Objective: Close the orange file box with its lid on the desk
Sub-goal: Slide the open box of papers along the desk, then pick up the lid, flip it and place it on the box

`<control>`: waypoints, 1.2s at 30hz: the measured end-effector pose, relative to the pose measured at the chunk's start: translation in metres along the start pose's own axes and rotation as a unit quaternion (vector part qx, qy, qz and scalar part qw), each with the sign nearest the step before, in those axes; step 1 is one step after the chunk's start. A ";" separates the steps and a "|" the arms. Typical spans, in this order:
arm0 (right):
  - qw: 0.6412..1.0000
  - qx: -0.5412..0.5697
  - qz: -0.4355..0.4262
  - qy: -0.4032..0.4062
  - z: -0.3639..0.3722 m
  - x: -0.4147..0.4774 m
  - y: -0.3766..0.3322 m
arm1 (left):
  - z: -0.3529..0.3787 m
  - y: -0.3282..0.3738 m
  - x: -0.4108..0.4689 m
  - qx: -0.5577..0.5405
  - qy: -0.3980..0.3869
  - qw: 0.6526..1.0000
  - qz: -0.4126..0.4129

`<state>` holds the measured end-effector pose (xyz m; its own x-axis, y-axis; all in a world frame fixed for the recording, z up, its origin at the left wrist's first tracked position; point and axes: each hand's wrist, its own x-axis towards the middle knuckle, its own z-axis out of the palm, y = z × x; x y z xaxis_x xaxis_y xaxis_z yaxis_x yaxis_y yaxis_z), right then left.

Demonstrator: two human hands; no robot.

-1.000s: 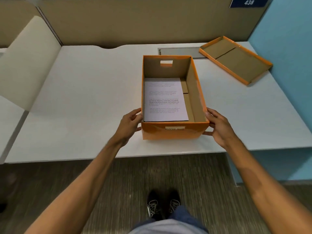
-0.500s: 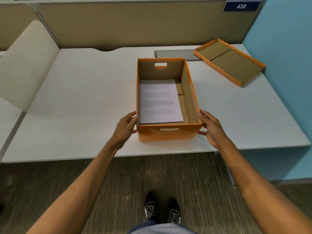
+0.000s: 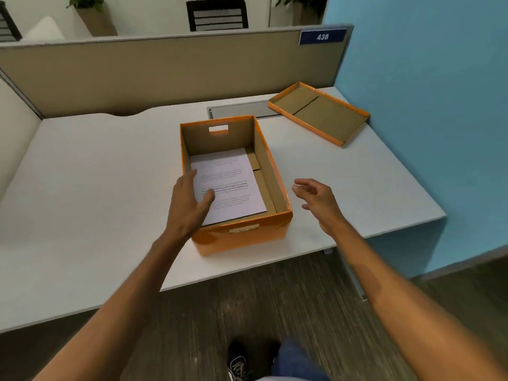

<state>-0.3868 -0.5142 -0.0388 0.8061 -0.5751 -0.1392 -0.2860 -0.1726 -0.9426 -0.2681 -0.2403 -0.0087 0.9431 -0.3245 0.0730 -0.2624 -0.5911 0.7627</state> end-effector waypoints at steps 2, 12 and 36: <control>1.000 -0.005 -0.012 0.009 -0.009 0.001 -0.003 | 0.009 0.019 0.006 -0.008 -0.010 1.000 0.024; 0.998 0.003 -0.041 0.044 -0.078 0.049 -0.013 | 0.083 0.111 0.046 -0.046 -0.090 0.990 0.096; 0.955 -0.280 -0.102 0.006 -0.230 0.315 0.074 | 0.349 0.217 0.220 -0.128 -0.161 0.971 -0.125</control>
<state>-0.2730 -0.8920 -0.0828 0.8693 -0.4929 0.0360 -0.3593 -0.6803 -0.6388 -0.1890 -0.6976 -0.0521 0.8475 -0.4322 -0.3082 0.0651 -0.4916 0.8684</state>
